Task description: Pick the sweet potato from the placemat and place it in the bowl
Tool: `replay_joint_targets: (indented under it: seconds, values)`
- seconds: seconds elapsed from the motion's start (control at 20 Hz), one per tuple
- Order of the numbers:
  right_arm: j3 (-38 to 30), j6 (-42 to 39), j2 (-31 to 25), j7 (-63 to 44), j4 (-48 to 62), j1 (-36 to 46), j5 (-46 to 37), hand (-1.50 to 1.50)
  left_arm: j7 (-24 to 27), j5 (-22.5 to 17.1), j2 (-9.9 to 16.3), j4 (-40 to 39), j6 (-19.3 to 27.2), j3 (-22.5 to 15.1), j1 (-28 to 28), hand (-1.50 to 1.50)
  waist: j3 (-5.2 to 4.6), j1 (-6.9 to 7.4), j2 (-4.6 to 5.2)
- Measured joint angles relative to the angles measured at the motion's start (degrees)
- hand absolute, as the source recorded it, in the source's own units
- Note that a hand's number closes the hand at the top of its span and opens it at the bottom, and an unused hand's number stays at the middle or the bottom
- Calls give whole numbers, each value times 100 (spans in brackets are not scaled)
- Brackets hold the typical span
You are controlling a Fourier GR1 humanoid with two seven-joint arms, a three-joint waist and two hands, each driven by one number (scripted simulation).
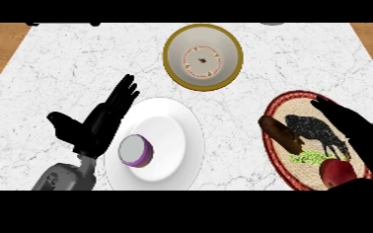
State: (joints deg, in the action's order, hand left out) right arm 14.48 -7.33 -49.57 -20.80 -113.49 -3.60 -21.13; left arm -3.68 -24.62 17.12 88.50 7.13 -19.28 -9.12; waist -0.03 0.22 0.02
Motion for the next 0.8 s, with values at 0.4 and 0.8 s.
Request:
replay_joint_targets:
  seconds: [0.4,0.8]
  values:
    - [39,-727,627,-117,613,491,-526,-150,-35,299,-275,26,-171,121,151,0,2,-6,-1]
    - [-81,-1025,1314,45,815,616,-1262,-150,-201,561,-502,90,-360,403,214,0,2,-19,-4]
